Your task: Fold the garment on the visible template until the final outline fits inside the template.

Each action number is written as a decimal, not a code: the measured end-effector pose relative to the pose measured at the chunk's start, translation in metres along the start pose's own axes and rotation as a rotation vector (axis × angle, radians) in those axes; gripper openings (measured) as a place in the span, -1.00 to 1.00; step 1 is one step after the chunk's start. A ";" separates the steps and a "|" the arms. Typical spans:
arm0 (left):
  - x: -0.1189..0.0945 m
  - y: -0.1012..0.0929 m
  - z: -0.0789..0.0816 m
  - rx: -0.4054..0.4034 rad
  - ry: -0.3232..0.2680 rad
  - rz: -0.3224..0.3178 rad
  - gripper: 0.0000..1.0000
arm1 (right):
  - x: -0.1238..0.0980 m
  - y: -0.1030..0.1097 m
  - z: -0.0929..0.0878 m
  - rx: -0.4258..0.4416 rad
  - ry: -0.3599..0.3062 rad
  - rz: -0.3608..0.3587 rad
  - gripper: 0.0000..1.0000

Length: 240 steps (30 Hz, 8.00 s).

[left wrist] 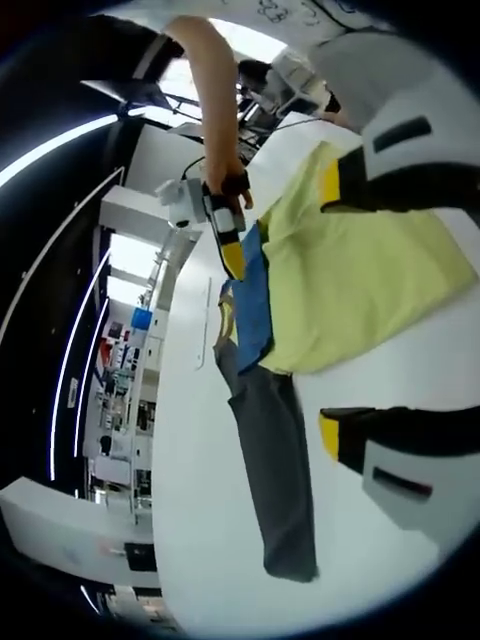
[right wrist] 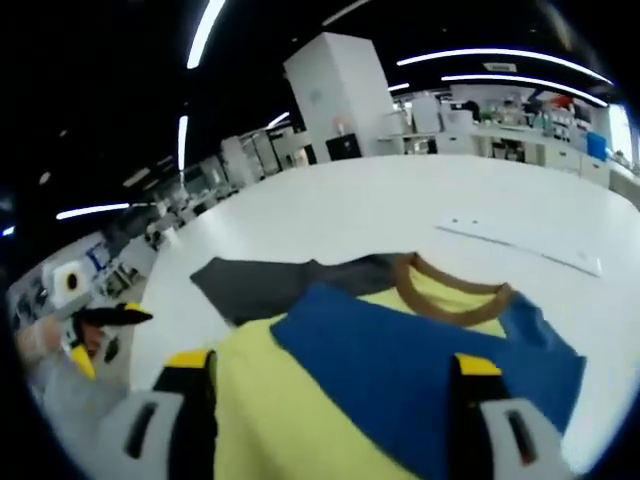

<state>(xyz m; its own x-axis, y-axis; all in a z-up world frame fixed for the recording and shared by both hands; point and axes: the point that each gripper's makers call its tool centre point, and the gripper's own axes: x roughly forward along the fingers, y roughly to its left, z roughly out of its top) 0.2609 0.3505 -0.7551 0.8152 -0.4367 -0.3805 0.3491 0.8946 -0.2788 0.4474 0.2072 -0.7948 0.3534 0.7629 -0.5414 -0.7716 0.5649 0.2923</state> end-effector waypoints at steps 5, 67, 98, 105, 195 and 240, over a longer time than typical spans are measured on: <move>0.000 -0.001 -0.001 -0.001 -0.001 0.000 0.53 | -0.026 -0.026 -0.004 0.011 0.005 -0.052 0.92; 0.002 -0.004 -0.017 -0.017 0.033 0.009 0.55 | -0.106 -0.116 -0.078 0.644 -0.068 -0.204 -1.00; 0.002 -0.003 -0.017 -0.020 0.036 0.016 0.54 | -0.127 -0.146 -0.078 0.612 -0.092 -0.279 -1.00; 0.002 -0.002 -0.016 -0.019 0.033 0.012 0.55 | -0.130 -0.137 -0.070 0.520 -0.116 -0.242 -0.75; -0.036 0.271 -0.024 -0.364 -0.038 0.596 -0.75 | -0.208 -0.061 -0.095 0.314 -0.168 -0.177 0.91; 0.077 0.110 0.128 -0.075 -0.122 0.125 -1.00 | -0.208 -0.056 -0.093 0.338 -0.210 -0.149 0.87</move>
<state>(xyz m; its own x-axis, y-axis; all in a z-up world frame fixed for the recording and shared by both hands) 0.4211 0.4271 -0.7018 0.9018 -0.3033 -0.3079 0.2095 0.9298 -0.3026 0.3675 -0.0125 -0.7716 0.5752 0.6928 -0.4350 -0.4993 0.7185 0.4842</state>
